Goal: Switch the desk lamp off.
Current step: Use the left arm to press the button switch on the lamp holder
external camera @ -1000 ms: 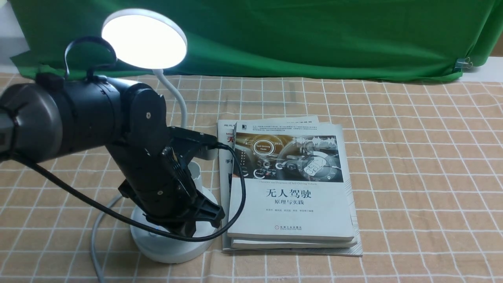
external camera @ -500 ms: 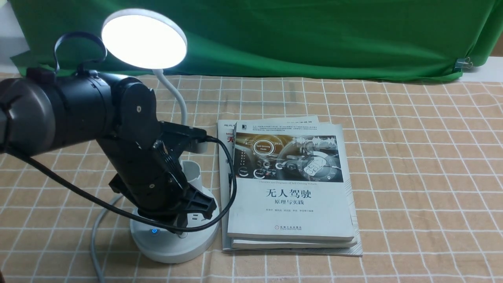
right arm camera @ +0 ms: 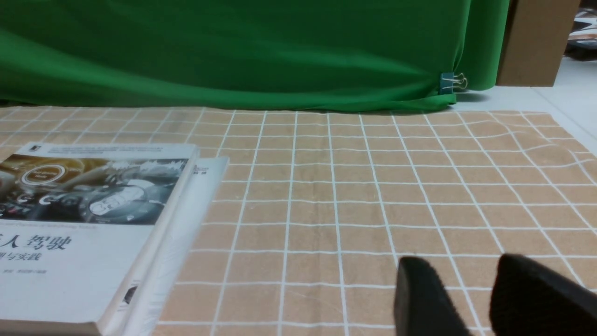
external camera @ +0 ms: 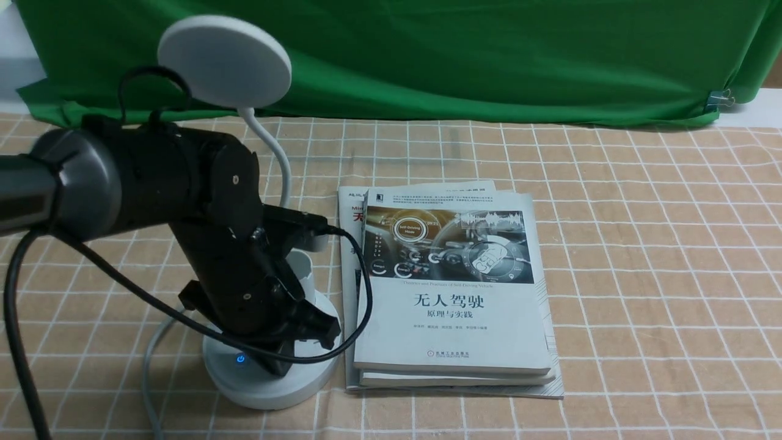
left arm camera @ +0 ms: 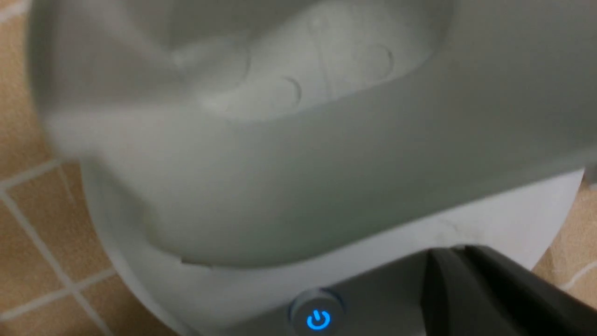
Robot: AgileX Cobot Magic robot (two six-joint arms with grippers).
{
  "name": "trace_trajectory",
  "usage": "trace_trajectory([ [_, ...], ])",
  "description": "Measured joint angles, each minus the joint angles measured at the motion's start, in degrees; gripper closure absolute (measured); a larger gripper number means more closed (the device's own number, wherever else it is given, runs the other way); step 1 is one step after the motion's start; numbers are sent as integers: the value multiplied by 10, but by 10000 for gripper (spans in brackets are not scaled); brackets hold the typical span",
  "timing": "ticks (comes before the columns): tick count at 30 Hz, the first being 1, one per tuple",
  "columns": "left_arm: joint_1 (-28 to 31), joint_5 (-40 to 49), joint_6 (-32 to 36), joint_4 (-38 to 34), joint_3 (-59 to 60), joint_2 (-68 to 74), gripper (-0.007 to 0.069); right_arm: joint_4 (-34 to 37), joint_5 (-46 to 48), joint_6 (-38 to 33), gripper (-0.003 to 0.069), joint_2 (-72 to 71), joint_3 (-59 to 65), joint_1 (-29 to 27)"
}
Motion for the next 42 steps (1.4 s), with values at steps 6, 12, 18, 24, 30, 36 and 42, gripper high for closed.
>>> trace_trajectory([
  [6, 0, 2, 0, 0, -1, -4, 619, 0, 0, 0, 419, 0, 0, 0],
  [12, 0, 2, 0, -4, 2, -36, 619, 0, 0, 0, 419, 0, 0, 0],
  [18, 0, 1, -1, -20, 3, -51, 619, 0, 0, 0, 419, 0, 0, 0],
  [24, 0, 1, 0, -22, 3, -31, 619, 0, 0, 0, 419, 0, 0, 0],
  [30, 0, -3, 1, -24, 2, -3, 619, 0, 0, 0, 419, 0, 0, 0],
  [36, 0, -3, 2, -24, 2, -9, 619, 0, 0, 0, 419, 0, 0, 0],
  [42, 0, 1, 2, -23, 4, -55, 619, 0, 0, 0, 419, 0, 0, 0],
])
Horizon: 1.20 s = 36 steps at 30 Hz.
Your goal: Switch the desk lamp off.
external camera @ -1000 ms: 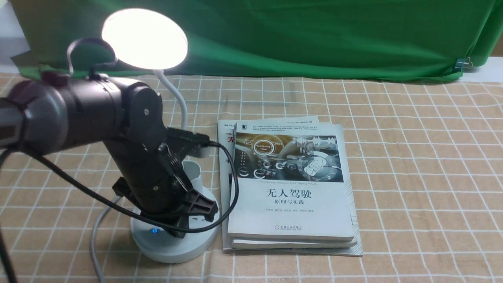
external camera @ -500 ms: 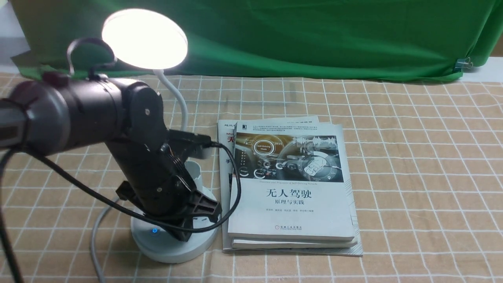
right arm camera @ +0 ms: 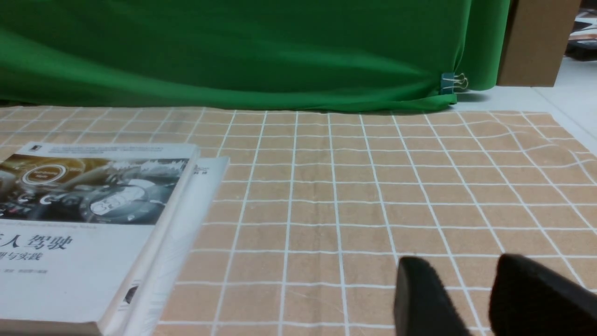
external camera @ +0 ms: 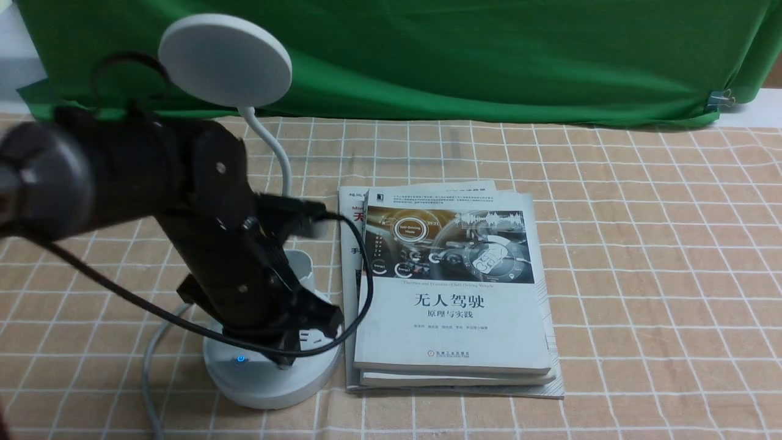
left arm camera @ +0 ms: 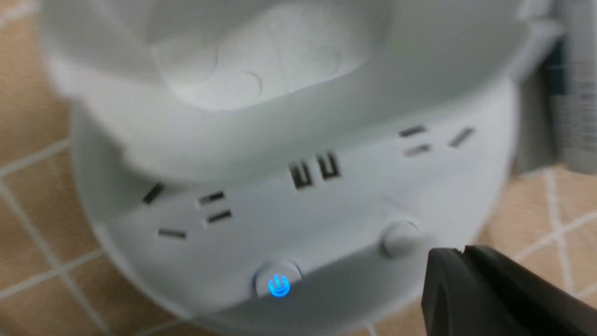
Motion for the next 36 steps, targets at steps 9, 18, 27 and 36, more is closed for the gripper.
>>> trace_trajectory([
  [9, 0, 5, 0, 1, 0, -23, 619, 0, 0, 0, 419, 0, 0, 0],
  [18, 0, 25, -1, 0, 8, -34, 619, 0, 0, 0, 419, 0, 0, 0],
  [27, 0, -70, -1, -7, 183, -252, 619, 0, 0, 0, 419, 0, 0, 0],
  [36, 0, -264, -28, -14, 393, -554, 619, 0, 0, 0, 419, 0, 0, 0],
])
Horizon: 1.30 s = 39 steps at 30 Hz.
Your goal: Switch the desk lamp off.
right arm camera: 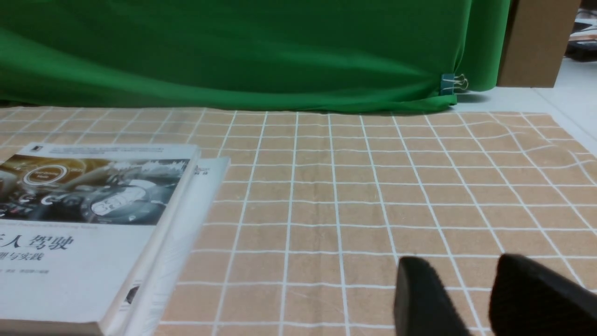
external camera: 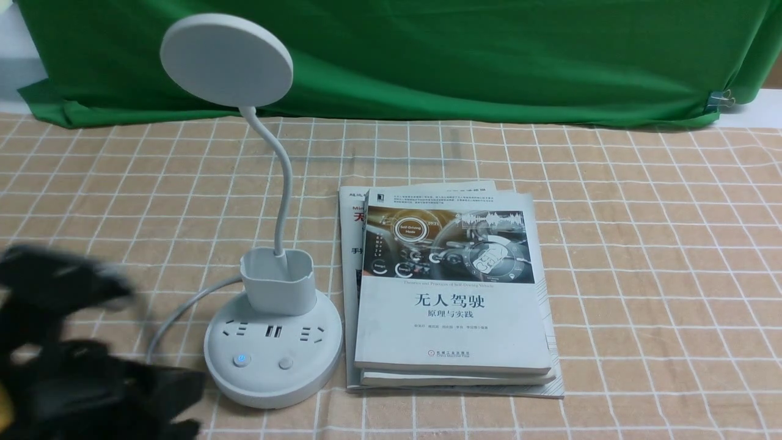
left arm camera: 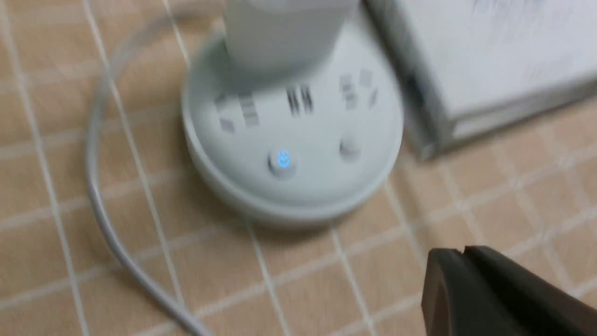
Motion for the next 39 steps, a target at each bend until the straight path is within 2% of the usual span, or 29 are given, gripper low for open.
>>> trace_trajectory([
  [8, 0, -27, -6, 0, 70, -134, 619, 0, 0, 0, 419, 0, 0, 0],
  [22, 0, -29, -7, 5, 84, -147, 619, 0, 0, 0, 419, 0, 0, 0],
  [26, 4, -62, -7, 41, 107, -155, 619, 0, 0, 0, 419, 0, 0, 0],
  [28, 20, -98, -7, 56, 132, -176, 619, 0, 0, 0, 419, 0, 0, 0],
  [32, 94, -160, -7, 56, 190, -246, 619, 0, 0, 0, 419, 0, 0, 0],
  [37, 193, -154, -7, 55, 241, -345, 619, 0, 0, 0, 419, 0, 0, 0],
  [39, 208, -145, -6, 53, 248, -365, 619, 0, 0, 0, 419, 0, 0, 0],
])
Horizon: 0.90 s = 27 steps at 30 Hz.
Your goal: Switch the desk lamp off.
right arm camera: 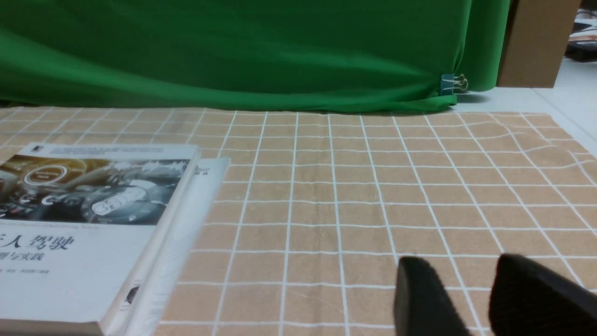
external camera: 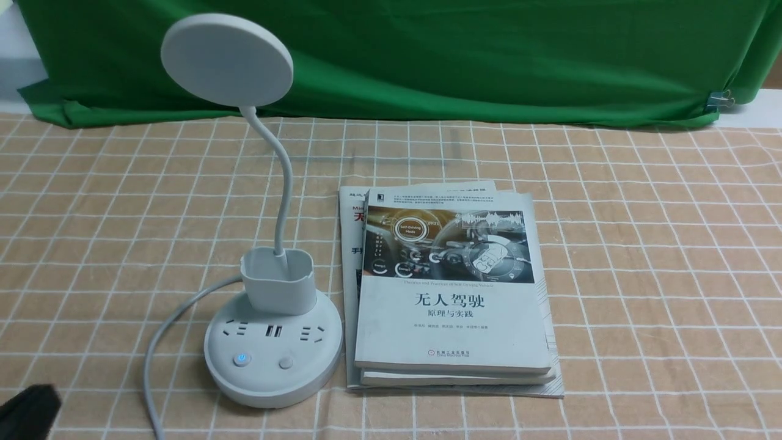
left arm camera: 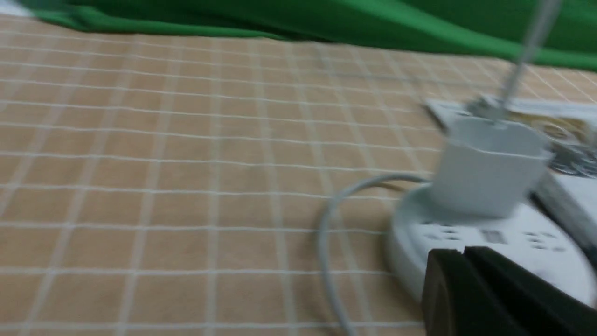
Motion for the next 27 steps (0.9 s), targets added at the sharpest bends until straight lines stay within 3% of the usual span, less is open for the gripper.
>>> trace_trajectory([
  [5, 45, 27, 1, -8, 10, -41, 619, 0, 0, 0, 419, 0, 0, 0],
  [27, 49, 50, -25, -9, 10, -43, 619, 0, 0, 0, 419, 0, 0, 0],
])
